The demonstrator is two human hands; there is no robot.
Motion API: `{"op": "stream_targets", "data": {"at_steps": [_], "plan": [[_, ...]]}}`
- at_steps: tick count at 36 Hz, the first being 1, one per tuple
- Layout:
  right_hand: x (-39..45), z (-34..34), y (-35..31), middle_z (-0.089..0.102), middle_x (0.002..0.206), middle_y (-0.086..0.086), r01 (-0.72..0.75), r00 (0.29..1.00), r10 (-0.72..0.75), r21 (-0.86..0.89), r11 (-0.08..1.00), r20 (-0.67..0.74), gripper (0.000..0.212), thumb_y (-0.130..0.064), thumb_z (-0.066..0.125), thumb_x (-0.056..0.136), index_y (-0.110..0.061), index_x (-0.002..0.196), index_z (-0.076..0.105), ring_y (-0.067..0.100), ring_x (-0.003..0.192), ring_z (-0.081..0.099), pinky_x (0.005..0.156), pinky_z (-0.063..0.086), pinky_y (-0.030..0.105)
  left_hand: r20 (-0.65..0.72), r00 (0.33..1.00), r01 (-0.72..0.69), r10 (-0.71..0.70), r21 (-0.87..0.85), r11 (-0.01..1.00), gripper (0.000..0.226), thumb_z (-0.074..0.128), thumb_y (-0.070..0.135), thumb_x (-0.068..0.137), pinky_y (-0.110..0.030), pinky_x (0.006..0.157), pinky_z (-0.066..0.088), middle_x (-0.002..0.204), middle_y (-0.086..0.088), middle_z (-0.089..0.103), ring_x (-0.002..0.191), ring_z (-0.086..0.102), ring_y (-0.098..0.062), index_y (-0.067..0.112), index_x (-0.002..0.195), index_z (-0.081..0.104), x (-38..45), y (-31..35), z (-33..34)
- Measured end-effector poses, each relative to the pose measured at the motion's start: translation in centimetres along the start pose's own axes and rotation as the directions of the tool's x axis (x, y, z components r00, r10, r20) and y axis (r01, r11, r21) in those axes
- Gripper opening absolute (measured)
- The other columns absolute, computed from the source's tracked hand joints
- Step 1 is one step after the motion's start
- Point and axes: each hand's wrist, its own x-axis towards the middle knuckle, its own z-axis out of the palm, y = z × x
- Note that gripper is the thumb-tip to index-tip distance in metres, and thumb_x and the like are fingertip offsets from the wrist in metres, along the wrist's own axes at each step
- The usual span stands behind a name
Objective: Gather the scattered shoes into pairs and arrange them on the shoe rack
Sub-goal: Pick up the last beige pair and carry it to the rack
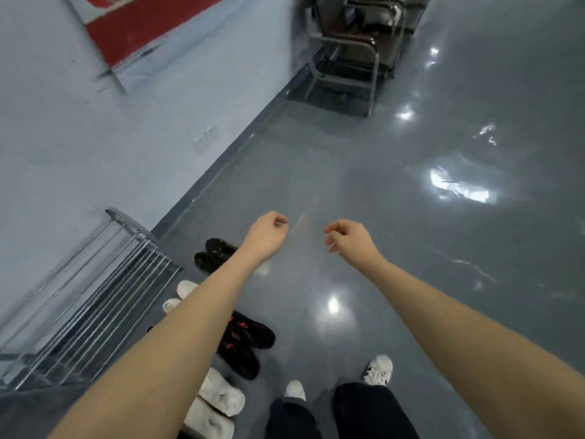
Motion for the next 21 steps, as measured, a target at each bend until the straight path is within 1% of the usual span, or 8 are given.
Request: {"op": "stream_targets", "data": {"at_steps": [5, 8, 11, 12, 13, 15, 18, 21], "plan": [[-3.4, -5.7, 3.3, 0.066, 0.083, 0.013, -0.044, 0.985, 0.053, 0.053, 0.998, -0.166, 0.028, 0.003, 0.041, 0.086, -0.001, 0.1, 0.064, 0.015, 0.058, 0.057, 0.044, 0.04, 0.007, 0.167, 0.981, -0.122, 0.103, 0.107, 0.987, 0.026, 0.049, 0.016, 0.094, -0.033, 0.085, 0.048, 0.114, -0.012, 0.062, 0.101, 0.063, -0.029, 0.007, 0.116, 0.058, -1.0, 4.7, 5.1], [-6.2, -9.6, 5.9, 0.065, 0.082, 0.013, -0.083, 0.96, 0.108, 0.106, 0.991, -0.257, 0.028, 0.003, 0.041, 0.087, -0.003, 0.1, 0.064, 0.015, 0.058, 0.057, 0.044, 0.04, 0.008, 0.268, 0.948, -0.215, 0.171, 0.146, 0.966, 0.026, 0.048, 0.017, 0.094, -0.03, 0.082, 0.046, 0.114, -0.011, 0.062, 0.102, 0.063, -0.027, 0.008, 0.117, 0.058, -2.3, 8.0, 8.8], [-9.6, -13.9, 9.3, 0.065, 0.082, 0.012, -0.124, 0.918, 0.175, 0.161, 0.979, -0.356, 0.028, 0.003, 0.04, 0.087, -0.005, 0.099, 0.064, 0.015, 0.059, 0.057, 0.044, 0.04, 0.008, 0.367, 0.897, -0.323, 0.247, 0.163, 0.932, 0.026, 0.047, 0.018, 0.095, -0.033, 0.085, 0.047, 0.115, -0.015, 0.062, 0.102, 0.063, -0.03, 0.006, 0.116, 0.057, -4.0, 11.9, 13.5], [-10.2, -14.5, 9.9, 0.065, 0.082, 0.012, -0.134, 0.91, 0.19, 0.173, 0.976, -0.369, 0.028, 0.003, 0.04, 0.087, -0.005, 0.1, 0.064, 0.015, 0.059, 0.057, 0.044, 0.04, 0.008, 0.38, 0.887, -0.344, 0.26, 0.17, 0.924, 0.026, 0.047, 0.018, 0.096, -0.033, 0.085, 0.047, 0.115, -0.015, 0.062, 0.102, 0.063, -0.03, 0.005, 0.116, 0.057, -4.3, 12.4, 14.2], [-11.7, -16.3, 11.1, 0.065, 0.082, 0.012, -0.145, 0.888, 0.211, 0.186, 0.972, -0.41, 0.028, 0.003, 0.04, 0.087, -0.005, 0.1, 0.064, 0.015, 0.059, 0.057, 0.044, 0.04, 0.009, 0.42, 0.862, -0.384, 0.285, 0.172, 0.907, 0.026, 0.047, 0.019, 0.096, -0.032, 0.082, 0.047, 0.114, -0.015, 0.062, 0.101, 0.063, -0.03, 0.005, 0.117, 0.057, -5.1, 14.0, 16.2], [-13.8, -18.5, 12.9, 0.065, 0.082, 0.012, -0.154, 0.855, 0.241, 0.219, 0.964, -0.459, 0.027, 0.003, 0.04, 0.088, -0.006, 0.099, 0.063, 0.016, 0.059, 0.057, 0.044, 0.04, 0.009, 0.469, 0.828, -0.427, 0.308, 0.172, 0.888, 0.027, 0.046, 0.019, 0.097, -0.029, 0.078, 0.045, 0.114, -0.014, 0.062, 0.1, 0.063, -0.029, 0.006, 0.118, 0.056, -6.5, 15.8, 18.9], [-17.7, -22.0, 16.1, 0.065, 0.083, 0.013, -0.17, 0.797, 0.302, 0.284, 0.943, -0.524, 0.027, 0.003, 0.039, 0.089, -0.005, 0.1, 0.063, 0.017, 0.061, 0.057, 0.044, 0.04, 0.008, 0.542, 0.771, -0.492, 0.333, 0.178, 0.852, 0.026, 0.047, 0.019, 0.096, -0.03, 0.081, 0.047, 0.114, -0.014, 0.062, 0.102, 0.063, -0.029, 0.006, 0.117, 0.057, -9.1, 18.6, 23.8], [-21.7, -25.1, 19.4, 0.065, 0.083, 0.013, -0.179, 0.737, 0.35, 0.332, 0.926, -0.578, 0.027, 0.003, 0.039, 0.089, -0.006, 0.098, 0.063, 0.017, 0.061, 0.057, 0.044, 0.04, 0.007, 0.605, 0.714, -0.555, 0.351, 0.185, 0.811, 0.025, 0.047, 0.018, 0.095, -0.028, 0.077, 0.045, 0.114, -0.012, 0.063, 0.104, 0.062, -0.028, 0.008, 0.115, 0.058, -12.0, 20.8, 28.9]]}}
